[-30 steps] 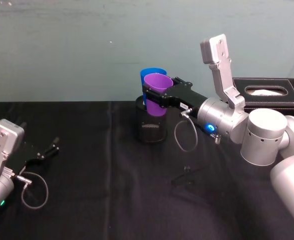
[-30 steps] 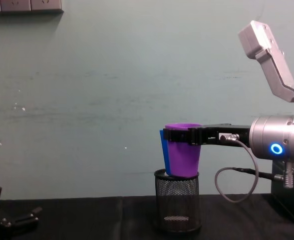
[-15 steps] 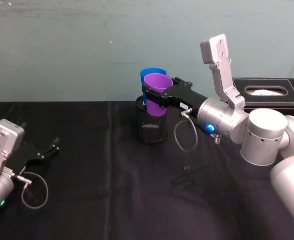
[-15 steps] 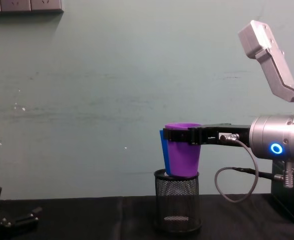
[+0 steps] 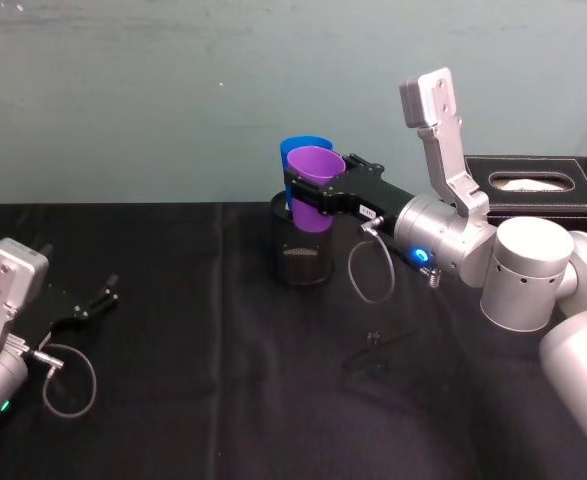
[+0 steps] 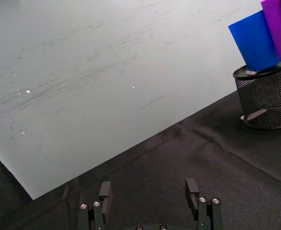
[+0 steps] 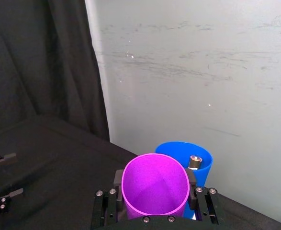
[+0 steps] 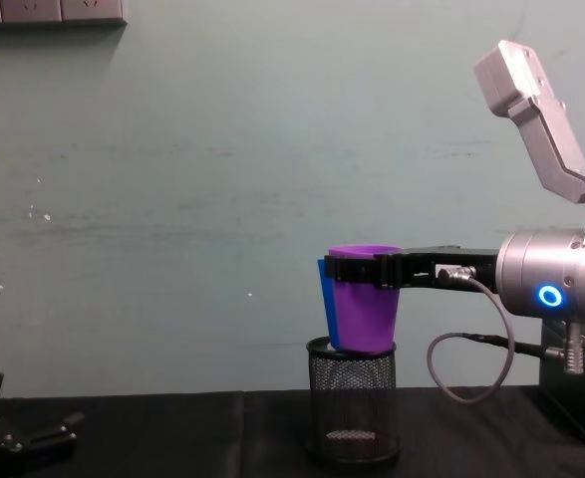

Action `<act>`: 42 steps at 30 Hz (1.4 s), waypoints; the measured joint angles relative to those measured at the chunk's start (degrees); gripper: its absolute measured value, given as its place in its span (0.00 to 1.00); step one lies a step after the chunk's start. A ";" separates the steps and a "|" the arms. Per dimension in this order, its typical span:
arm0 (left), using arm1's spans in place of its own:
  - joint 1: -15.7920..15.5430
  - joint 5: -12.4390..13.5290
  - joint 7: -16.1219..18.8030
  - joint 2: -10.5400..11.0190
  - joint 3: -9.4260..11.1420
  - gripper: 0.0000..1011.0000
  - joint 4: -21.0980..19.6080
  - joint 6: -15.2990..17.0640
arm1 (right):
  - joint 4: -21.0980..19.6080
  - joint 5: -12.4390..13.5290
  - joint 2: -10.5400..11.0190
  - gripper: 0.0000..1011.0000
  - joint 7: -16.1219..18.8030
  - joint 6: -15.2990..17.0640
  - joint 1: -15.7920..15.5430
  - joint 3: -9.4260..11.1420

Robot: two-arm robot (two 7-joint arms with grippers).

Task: Pick up one cup with a gripper and tap it against the other cup.

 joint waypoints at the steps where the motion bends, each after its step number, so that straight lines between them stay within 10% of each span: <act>1: 0.00 0.00 0.00 0.00 0.00 0.99 0.00 0.00 | 0.00 0.00 0.00 0.73 0.00 0.00 0.00 0.00; 42: 0.00 0.00 0.00 0.00 0.00 0.99 0.00 0.00 | 0.00 0.00 0.00 0.73 0.00 0.00 0.00 0.00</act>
